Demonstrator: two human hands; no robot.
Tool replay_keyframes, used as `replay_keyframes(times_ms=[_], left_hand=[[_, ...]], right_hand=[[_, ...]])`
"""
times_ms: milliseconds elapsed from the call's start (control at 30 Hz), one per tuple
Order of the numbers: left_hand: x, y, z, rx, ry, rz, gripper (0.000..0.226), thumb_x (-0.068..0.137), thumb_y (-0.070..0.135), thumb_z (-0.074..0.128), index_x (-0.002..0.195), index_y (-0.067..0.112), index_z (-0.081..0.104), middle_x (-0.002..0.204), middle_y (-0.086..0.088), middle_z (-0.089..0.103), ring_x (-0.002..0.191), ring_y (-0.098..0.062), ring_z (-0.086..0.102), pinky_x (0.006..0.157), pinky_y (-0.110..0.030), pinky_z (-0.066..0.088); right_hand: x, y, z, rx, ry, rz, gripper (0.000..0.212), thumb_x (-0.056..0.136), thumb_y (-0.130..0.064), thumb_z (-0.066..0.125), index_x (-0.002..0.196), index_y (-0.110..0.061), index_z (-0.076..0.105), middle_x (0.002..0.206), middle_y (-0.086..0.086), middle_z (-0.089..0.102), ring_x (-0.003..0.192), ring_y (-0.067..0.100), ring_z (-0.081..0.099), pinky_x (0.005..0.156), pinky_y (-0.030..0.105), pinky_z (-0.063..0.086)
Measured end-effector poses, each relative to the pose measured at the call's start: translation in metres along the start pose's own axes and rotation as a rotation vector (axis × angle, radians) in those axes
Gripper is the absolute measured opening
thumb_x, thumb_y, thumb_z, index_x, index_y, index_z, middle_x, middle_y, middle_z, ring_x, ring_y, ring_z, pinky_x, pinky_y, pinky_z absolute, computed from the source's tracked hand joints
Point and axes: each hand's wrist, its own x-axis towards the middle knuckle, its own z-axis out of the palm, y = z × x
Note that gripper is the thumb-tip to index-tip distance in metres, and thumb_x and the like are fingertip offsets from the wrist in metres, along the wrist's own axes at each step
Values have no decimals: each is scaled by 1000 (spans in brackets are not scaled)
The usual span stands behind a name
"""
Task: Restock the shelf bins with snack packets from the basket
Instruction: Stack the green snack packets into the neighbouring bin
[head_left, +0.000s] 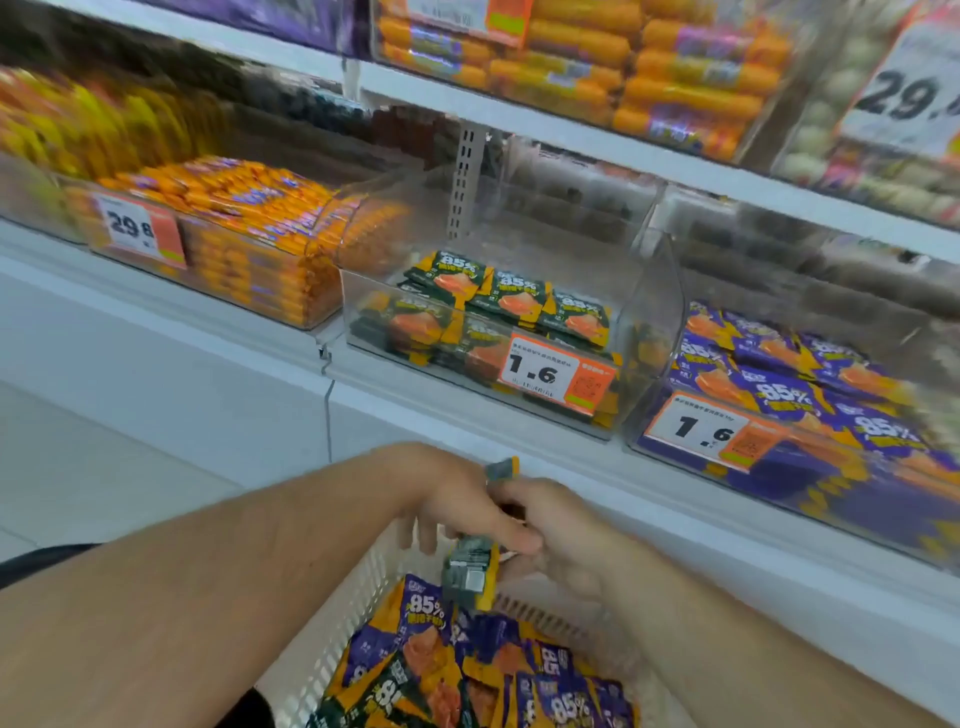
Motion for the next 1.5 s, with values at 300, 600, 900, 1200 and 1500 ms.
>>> replay_keyframes(times_ms=[300,600,900,1200,1500], left_hand=[[-44,-51,-48,-498,390,231,22,83,-6,64,103,2,65,101,-20,71,83,-25,70,72,-35,58],[-56,-47,-61,-997,479,531,26,92,-8,54,108,9,66,99,-10,74,89,-26,69,82,-39,57],[-46,-40,-98,-357,1410,187,34,84,15,65,116,23,62,112,5,63,107,-18,56,92,-34,47],[0,-41,-102,136,1279,-47,52,88,30,55,138,27,43,151,1,31,146,-24,4,112,-54,10],[16,-52,-98,185,1330,-8,57,81,26,59,135,23,40,149,-2,27,144,-27,4,111,-54,15]], right_hand=[[-23,-37,17,-231,286,-344,9,93,-27,61,89,-20,59,92,3,60,77,20,55,71,35,44],[-30,-57,24,-65,293,-619,27,88,12,59,94,-15,62,78,8,66,54,18,64,50,25,49],[10,-162,-1,92,393,-591,21,85,9,60,92,-8,69,84,11,67,68,23,61,56,26,49],[131,-219,-13,-68,462,-334,35,95,6,43,127,-3,56,75,9,58,59,13,53,48,20,39],[180,-227,-3,-738,399,-379,39,89,-17,68,120,5,61,112,12,67,98,27,67,80,38,56]])
